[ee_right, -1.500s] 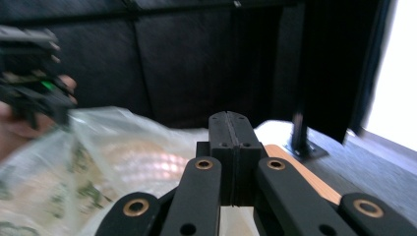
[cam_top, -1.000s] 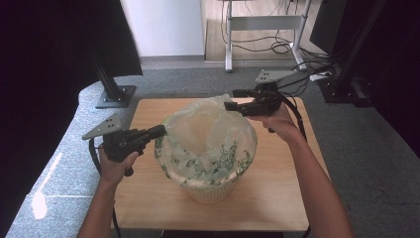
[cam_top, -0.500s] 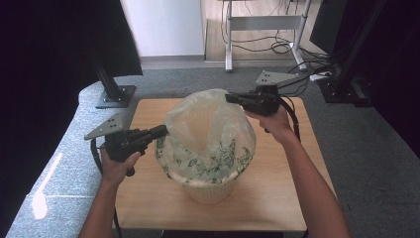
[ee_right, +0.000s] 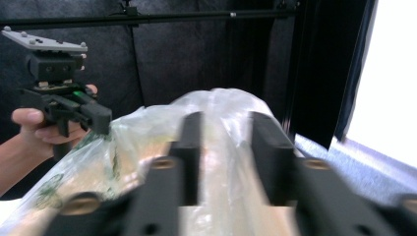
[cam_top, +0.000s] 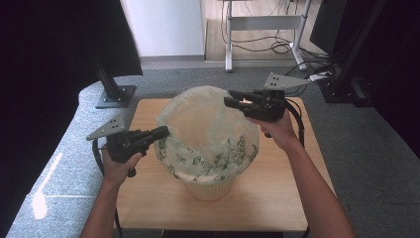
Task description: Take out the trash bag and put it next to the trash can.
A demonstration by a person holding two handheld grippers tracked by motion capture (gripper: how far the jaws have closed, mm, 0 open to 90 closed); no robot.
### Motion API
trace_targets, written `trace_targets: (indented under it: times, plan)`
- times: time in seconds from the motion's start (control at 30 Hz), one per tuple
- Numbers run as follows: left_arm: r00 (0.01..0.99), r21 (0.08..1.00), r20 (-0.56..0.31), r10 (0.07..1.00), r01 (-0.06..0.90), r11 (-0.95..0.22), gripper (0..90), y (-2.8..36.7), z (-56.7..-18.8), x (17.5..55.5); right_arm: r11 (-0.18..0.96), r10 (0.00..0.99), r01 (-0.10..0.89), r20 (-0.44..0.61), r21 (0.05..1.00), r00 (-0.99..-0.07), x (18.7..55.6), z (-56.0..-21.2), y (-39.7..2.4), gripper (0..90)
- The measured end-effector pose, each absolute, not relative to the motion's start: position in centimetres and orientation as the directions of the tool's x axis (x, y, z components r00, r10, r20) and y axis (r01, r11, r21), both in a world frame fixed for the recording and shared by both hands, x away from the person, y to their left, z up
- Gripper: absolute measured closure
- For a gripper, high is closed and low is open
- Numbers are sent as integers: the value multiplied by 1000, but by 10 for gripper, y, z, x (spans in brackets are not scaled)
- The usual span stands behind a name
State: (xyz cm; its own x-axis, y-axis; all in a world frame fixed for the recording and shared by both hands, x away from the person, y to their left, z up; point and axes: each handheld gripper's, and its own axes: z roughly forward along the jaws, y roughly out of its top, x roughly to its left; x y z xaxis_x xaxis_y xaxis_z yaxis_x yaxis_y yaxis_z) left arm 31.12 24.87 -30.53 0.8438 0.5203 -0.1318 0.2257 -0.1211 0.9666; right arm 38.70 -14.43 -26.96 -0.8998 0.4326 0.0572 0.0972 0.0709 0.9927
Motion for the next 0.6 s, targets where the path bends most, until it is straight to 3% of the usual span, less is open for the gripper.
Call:
trace_targets:
  times: [0.07,0.2,0.4,0.6]
  plan:
    - [843,967,-132,521,226,-120,900,249,-305,311,54,464,117,79,992,-883,381,-273,-150,418]
    - [843,967,-132,521,225,-120,900,250,-305,309,38,485,147,110,988,-868,366,-282,-169,287]
    - [844,967,-136,519,228,-116,900,247,-307,309,47,492,191,144,980,-859,350,-299,-198,248]
    - [843,967,-132,521,224,-117,900,246,-305,307,128,488,218,130,968,-863,340,-323,-197,239]
